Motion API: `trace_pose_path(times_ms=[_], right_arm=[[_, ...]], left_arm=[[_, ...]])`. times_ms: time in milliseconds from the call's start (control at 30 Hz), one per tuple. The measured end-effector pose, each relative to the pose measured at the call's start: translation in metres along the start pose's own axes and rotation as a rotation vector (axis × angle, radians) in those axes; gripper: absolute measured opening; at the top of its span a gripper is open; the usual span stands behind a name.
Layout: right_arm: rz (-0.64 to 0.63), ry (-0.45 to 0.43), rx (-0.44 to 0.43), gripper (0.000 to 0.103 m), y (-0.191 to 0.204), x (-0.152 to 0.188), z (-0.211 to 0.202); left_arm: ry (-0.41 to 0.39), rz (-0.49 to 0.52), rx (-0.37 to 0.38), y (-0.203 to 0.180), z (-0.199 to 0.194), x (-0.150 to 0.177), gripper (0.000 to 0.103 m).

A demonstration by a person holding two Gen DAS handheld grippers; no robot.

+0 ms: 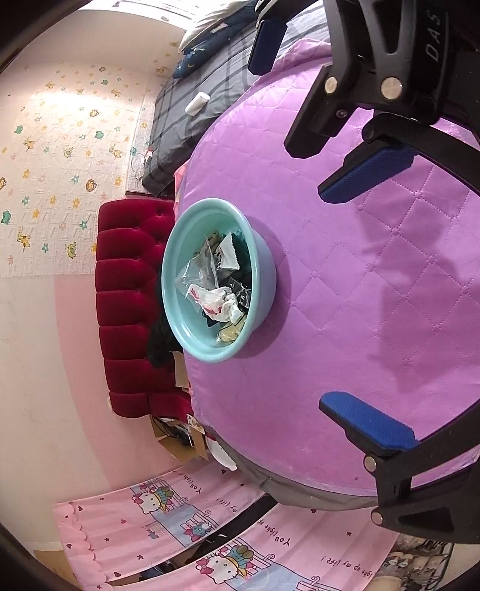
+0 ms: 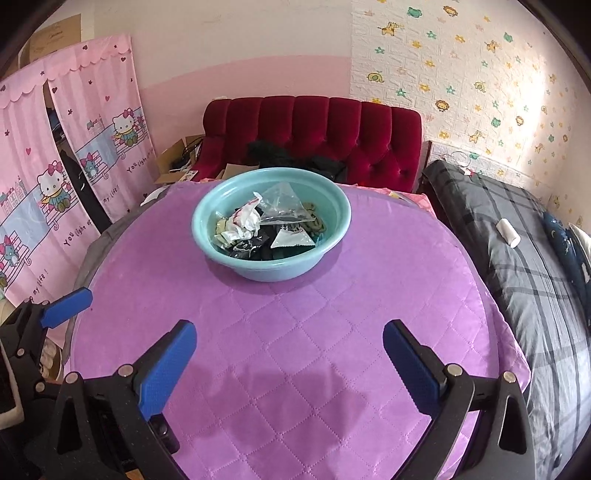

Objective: Organize soft objects

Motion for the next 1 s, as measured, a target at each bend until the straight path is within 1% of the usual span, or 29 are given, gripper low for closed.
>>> trace_pose_path(times_ms=[1000], right_arm=[[0.014, 0.011, -0.004, 0.103, 0.0009, 0.0037, 0.0014]], left_arm=[[0.01, 0.007, -0.009, 0.0015, 0.0009, 0.0023, 0.103]])
Point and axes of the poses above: each gripper's, at about its wrist camera, not at the fingertips, and z roughly the way its jaws point, y to its left, x to its underside, the point moved 1 cm from there along z, roughly the way its jaws point, and after that the axes turned 3 degrees about y, right-handed, at the moved point
